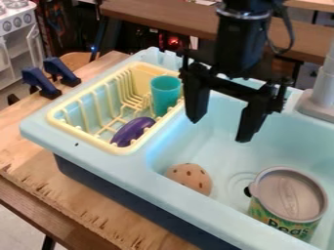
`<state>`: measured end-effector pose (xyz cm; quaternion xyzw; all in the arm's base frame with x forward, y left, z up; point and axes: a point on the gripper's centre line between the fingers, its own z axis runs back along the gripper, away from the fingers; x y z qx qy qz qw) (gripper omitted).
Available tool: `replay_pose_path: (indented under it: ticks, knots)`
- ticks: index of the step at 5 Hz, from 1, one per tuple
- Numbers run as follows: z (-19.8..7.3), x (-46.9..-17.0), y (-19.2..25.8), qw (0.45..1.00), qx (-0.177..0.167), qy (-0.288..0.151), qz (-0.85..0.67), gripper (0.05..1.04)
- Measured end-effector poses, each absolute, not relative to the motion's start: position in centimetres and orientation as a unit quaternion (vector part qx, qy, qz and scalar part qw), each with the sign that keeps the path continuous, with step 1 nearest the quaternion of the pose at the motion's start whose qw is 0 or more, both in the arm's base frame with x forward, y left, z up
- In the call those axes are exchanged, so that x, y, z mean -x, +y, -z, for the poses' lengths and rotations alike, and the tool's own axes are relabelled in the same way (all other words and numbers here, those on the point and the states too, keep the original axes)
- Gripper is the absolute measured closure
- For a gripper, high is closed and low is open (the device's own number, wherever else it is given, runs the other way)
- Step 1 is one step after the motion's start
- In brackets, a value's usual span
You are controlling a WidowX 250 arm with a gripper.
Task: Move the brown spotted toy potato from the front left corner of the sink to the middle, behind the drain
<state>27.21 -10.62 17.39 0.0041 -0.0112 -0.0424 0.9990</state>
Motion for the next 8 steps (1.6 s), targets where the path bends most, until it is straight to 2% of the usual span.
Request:
replay_pose_path:
  ticks: [1,2,5,6,8]
  knots:
    - [-17.0,-26.3,-9.0,0.999,-0.006,-0.004,0.052,0.081]
    - [-15.6,-25.4,-7.9,0.997,-0.025,0.020,0.067,0.081]
    - [-13.3,-25.3,-9.8,0.988,-0.089,0.028,0.125,0.081]
    - [-13.0,-25.6,-10.0,0.988,-0.085,0.020,0.127,0.081]
    - [-11.8,-25.3,-8.0,0.992,-0.084,0.042,0.090,0.081]
